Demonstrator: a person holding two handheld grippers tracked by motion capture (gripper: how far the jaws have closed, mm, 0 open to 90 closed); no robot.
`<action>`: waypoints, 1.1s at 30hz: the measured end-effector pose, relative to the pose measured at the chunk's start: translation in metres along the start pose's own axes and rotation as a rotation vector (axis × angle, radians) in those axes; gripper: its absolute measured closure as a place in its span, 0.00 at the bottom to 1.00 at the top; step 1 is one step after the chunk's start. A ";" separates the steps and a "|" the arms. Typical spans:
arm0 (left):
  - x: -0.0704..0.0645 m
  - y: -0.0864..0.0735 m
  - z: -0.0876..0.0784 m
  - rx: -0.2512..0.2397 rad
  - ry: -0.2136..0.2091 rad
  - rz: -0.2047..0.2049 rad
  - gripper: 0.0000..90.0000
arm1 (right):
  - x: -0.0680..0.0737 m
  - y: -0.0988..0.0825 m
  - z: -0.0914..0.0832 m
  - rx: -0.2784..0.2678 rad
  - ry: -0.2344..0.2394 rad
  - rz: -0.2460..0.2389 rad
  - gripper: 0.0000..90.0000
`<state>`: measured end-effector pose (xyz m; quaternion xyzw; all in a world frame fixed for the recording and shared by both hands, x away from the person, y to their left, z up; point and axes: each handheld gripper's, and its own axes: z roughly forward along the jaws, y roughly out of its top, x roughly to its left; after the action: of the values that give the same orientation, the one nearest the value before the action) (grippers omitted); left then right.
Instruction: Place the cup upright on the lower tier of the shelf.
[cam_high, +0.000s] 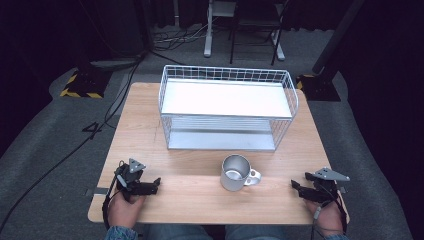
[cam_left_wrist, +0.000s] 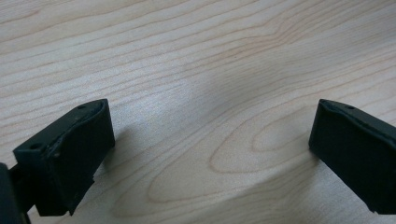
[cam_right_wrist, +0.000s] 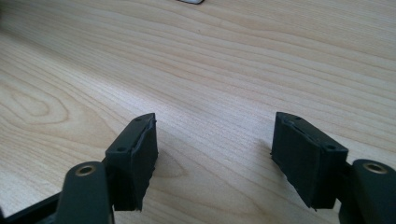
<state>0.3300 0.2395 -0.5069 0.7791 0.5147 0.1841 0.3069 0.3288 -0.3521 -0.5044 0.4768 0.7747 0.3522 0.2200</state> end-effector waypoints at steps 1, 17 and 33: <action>0.000 0.000 0.000 0.000 0.000 0.000 0.01 | 0.000 0.000 0.000 0.000 0.000 0.001 0.35; 0.000 0.000 0.000 -0.001 0.000 -0.002 0.00 | 0.000 0.000 -0.001 -0.003 0.003 0.001 0.37; -0.002 0.003 0.003 -0.001 0.021 -0.021 0.00 | 0.038 0.020 -0.014 -0.078 0.207 -0.047 0.43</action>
<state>0.3333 0.2361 -0.5069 0.7715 0.5258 0.1894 0.3040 0.3140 -0.3173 -0.4798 0.4106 0.7900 0.4242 0.1652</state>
